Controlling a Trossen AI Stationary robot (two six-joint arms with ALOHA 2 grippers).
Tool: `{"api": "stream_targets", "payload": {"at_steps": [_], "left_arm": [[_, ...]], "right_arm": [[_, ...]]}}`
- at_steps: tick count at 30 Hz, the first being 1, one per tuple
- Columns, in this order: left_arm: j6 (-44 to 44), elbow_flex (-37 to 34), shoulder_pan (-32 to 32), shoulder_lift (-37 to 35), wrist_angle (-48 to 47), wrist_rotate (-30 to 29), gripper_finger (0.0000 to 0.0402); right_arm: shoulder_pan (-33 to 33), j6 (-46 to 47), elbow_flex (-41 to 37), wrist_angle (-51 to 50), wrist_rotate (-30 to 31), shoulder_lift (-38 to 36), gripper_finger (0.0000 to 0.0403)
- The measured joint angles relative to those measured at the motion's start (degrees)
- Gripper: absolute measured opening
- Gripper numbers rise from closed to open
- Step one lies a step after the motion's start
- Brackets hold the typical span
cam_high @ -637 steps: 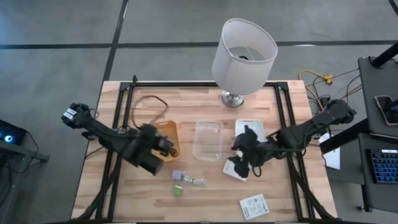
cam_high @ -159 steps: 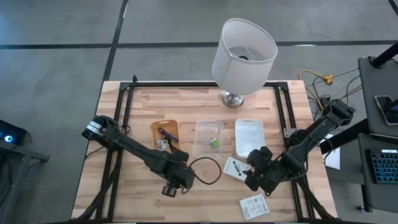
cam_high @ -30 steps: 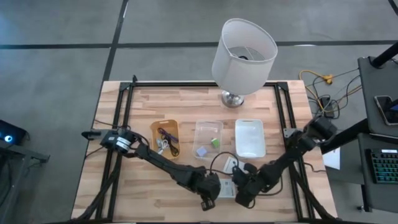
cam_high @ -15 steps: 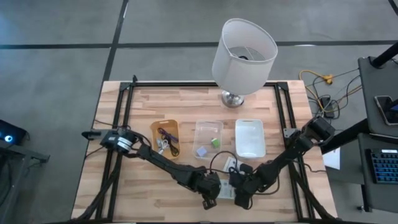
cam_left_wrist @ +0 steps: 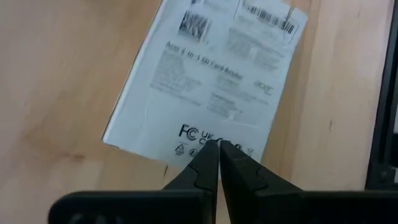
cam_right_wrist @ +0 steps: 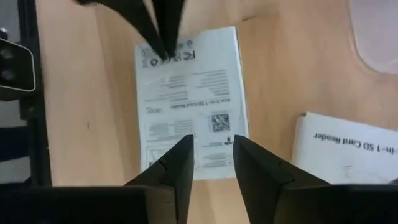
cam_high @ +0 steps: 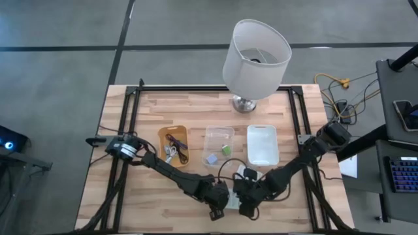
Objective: Pick and place items into bin
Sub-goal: Put the bottom white card reader box into the white bin
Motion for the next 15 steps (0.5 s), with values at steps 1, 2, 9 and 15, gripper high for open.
{"api": "stream_targets", "payload": {"at_steps": [1, 2, 9, 15], "left_arm": [[0.09, 0.1, -0.26, -0.72, 0.05, -1.13, 0.0], [0.26, 0.12, -0.6, -1.73, 0.26, -2.26, 0.0], [2.0, 0.35, -3.0, -5.16, 1.51, -3.78, 0.0], [-3.47, 0.34, -4.7, -2.89, 9.69, -2.13, 0.0]], "right_arm": [[-0.65, -0.9, 0.09, 0.0, -1.34, 0.0, 0.0108], [-1.41, -1.65, 0.17, 0.02, -3.24, 0.0, 0.0113], [-7.33, -6.26, -0.47, 2.13, -10.92, 0.3, 0.012], [-11.41, -10.6, -0.29, 3.14, -11.25, 1.62, 0.0077]]}}
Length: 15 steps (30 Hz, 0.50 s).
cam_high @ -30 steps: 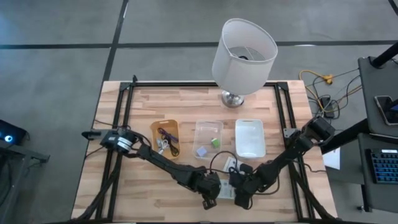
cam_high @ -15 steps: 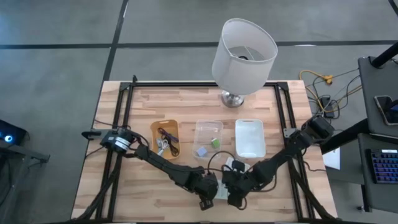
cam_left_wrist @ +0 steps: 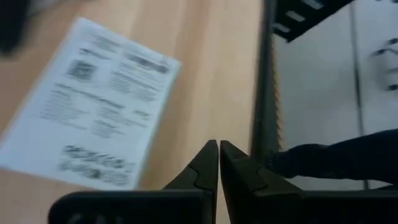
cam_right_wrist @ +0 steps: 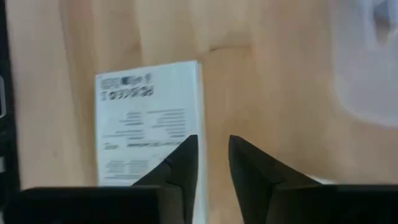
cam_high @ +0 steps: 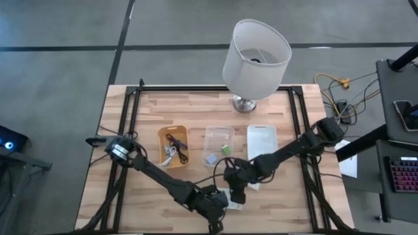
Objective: Pick and place items into bin
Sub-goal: Put the bottom white card reader box into the white bin
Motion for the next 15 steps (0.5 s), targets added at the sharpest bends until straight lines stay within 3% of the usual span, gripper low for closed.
{"api": "stream_targets", "payload": {"at_steps": [8, 15], "left_arm": [[-4.25, -2.26, -0.7, 1.42, 0.63, -2.43, 0.0], [-9.01, -4.08, -1.31, 1.58, 1.06, -1.83, 0.0]], "right_arm": [[-0.74, -1.48, -1.65, 0.99, 0.12, 0.44, 0.0039], [-0.59, -1.08, -2.98, 1.38, 0.18, 3.19, 0.0033]]}}
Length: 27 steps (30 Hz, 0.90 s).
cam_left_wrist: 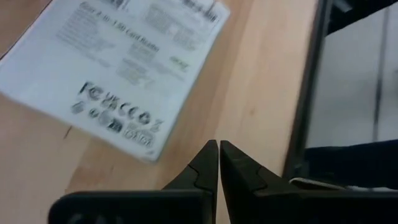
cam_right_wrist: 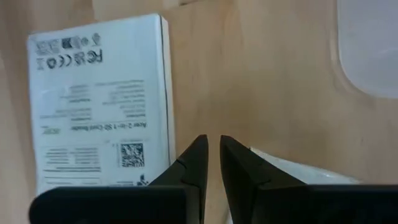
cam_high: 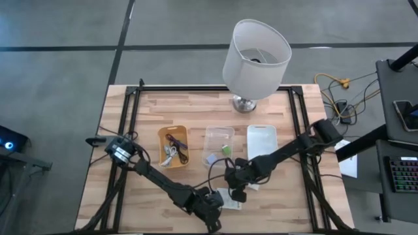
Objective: Pick and place items into bin
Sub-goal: Put the bottom white card reader box into the white bin
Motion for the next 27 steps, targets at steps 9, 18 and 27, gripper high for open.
{"api": "stream_targets", "payload": {"at_steps": [9, 18, 27], "left_arm": [[-3.65, 0.17, -0.17, 3.68, 6.56, 1.54, 0.0], [-4.77, 0.18, 0.86, 5.07, 6.33, -1.05, 0.0], [-4.01, 0.21, 1.31, 5.03, 5.53, -1.04, 0.0]], "right_arm": [[-0.11, -0.3, 0.36, 2.91, -0.39, 3.05, 0.0033], [0.97, -2.19, 2.72, 1.52, -7.11, 3.22, 0.0033], [1.66, -2.19, 4.98, 1.71, -7.99, 0.54, 0.0033]]}}
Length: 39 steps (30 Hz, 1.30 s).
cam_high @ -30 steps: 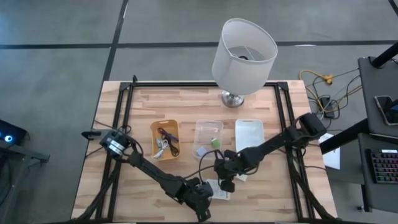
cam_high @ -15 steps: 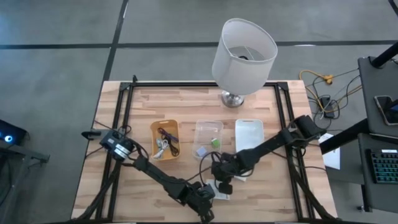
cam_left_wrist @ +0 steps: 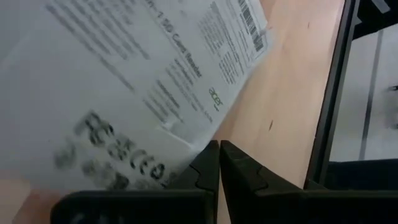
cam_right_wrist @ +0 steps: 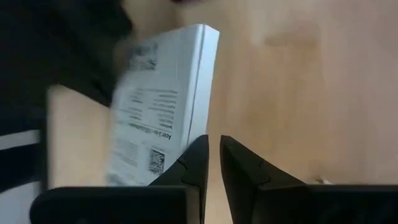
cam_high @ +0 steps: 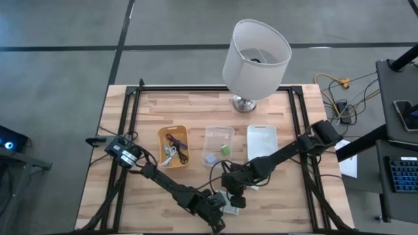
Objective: Pick and place items into bin
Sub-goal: Put the bottom white card reader box into the white bin
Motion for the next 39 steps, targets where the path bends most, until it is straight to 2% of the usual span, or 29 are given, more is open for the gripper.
{"api": "stream_targets", "payload": {"at_steps": [8, 13, 17, 22, 25, 29, 34, 39], "left_arm": [[2.3, 0.0, -0.01, -0.07, -0.65, -0.62, 0.0], [3.15, -0.24, 0.65, -0.07, -0.86, -4.63, 0.0], [3.14, -0.37, 0.53, -0.07, -0.95, -7.26, 0.0], [3.1, -0.37, 0.36, -0.07, -0.92, -5.66, 0.0], [3.08, -0.27, 0.0, -0.07, -0.79, -5.54, 0.0], [3.04, -0.02, -0.08, -0.07, -0.7, -4.92, 0.0], [4.07, -0.02, -0.1, -0.11, -0.71, -4.72, 0.0], [4.11, 0.03, 0.03, -0.16, -0.57, -3.8, 0.0]], "right_arm": [[1.07, -0.42, 4.24, 0.32, -3.95, -0.4, 0.0033], [3.13, -0.42, 6.92, 0.81, -7.28, -0.22, 0.0034], [4.7, -0.49, 8.41, 1.25, -4.87, -0.11, 0.0034], [5.51, -0.52, 8.38, -0.2, -0.54, 0.03, 0.0034], [5.49, -1.01, 8.54, -4.19, 1.56, -0.75, 0.0034], [5.88, -3.76, 10.14, -14.37, 5.22, -1.77, 0.0036], [8.65, -4.7, 9.62, -26.64, 6.3, -4.2, 0.0068], [14.96, -0.28, 4.99, -26.67, 6.48, -4.01, 0.0121]]}}
